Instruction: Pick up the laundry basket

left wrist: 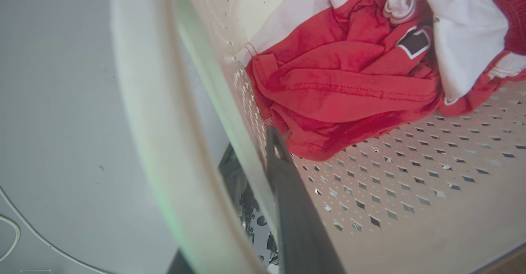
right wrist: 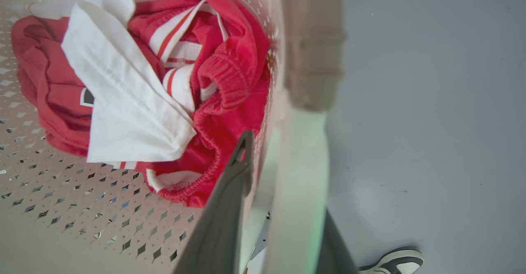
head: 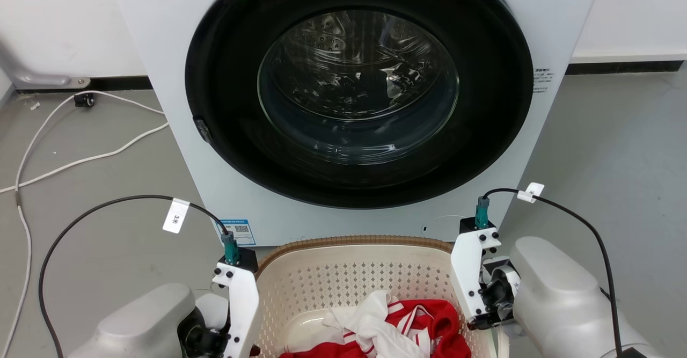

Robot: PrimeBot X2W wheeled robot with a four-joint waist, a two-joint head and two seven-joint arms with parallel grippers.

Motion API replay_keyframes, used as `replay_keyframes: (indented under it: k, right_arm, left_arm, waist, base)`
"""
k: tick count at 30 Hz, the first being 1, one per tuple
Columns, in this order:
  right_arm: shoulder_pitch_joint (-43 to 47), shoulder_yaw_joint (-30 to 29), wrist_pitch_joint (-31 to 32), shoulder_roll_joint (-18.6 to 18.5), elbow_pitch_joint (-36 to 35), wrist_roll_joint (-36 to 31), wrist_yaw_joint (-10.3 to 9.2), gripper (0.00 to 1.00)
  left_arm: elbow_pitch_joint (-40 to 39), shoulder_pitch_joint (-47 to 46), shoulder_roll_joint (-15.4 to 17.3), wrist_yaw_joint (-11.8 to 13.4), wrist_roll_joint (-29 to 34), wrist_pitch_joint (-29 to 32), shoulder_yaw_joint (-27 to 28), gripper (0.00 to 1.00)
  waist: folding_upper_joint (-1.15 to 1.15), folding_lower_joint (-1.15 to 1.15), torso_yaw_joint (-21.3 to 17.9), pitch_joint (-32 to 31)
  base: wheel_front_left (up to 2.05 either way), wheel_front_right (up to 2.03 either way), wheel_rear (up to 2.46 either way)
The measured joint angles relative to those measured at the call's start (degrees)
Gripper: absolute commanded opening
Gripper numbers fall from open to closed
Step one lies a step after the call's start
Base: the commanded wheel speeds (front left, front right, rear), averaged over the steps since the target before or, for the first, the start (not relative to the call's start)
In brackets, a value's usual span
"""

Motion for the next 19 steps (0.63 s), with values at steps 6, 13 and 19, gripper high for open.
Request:
replay_keyframes:
  k: [6,13,19]
  right_arm:
    - [-0.3,0.9,0.0,0.0,0.0,0.7,0.0,0.0]
    - [-0.7,1.6,-0.1,0.0,0.3,1.1,0.0,0.0]
    - [-0.9,2.1,-0.5,0.0,0.8,1.3,0.0,0.0]
  left_arm:
    - [-0.2,-0.1,0.1,0.0,0.0,0.1,0.0,0.0]
    - [-0.2,-0.1,0.1,0.0,0.0,0.2,0.0,0.0]
    - [-0.2,-0.1,0.1,0.0,0.0,0.2,0.0,0.0]
  waist:
    - [0.0,0.0,0.1,0.2]
    - [0.0,0.0,0.1,0.3]
    - [0.0,0.0,0.0,0.4]
  base:
    - [0.0,0.0,0.0]
    - [0.0,0.0,0.0]
    - [0.0,0.0,0.0]
